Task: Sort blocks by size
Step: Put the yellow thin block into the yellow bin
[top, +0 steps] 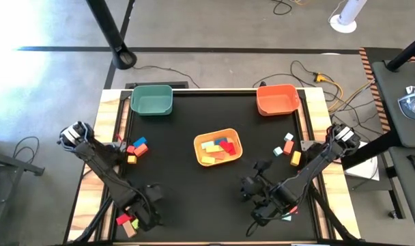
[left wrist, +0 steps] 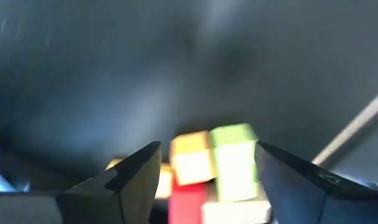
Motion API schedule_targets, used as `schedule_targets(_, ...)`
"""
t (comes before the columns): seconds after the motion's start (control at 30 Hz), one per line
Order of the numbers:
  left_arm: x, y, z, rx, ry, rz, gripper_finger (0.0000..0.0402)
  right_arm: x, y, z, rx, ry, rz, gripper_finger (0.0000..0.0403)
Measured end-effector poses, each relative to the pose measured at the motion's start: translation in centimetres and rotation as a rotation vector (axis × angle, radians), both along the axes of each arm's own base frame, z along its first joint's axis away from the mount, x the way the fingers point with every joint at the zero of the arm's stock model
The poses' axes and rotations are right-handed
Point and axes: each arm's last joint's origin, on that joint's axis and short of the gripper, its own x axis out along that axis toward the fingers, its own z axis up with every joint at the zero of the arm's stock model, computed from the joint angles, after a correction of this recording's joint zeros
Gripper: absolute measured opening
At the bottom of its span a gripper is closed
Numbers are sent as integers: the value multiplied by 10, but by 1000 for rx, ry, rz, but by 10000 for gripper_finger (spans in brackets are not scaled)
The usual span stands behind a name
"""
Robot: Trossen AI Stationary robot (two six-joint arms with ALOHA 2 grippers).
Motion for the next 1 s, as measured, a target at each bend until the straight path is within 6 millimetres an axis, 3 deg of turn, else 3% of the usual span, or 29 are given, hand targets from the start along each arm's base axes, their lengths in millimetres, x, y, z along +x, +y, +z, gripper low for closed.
schedule_targets(0.13,-17,16,-15,9,104,30,244,0,0,0,2,-2,0,301)
schedule_targets(0.47,-50,47,-24,-51,177,119,244,-4,-3,-12,-3,8,-10,318)
schedule_targets(0.6,-52,46,-34,-129,216,112,253,-7,-6,-18,9,-1,-23,322)
schedule_targets(0.83,-47,41,-49,-115,257,75,301,-8,-6,-20,13,-6,-27,317)
schedule_targets(1.0,-42,33,-58,-118,312,15,312,-7,-6,-20,14,-8,-27,314)
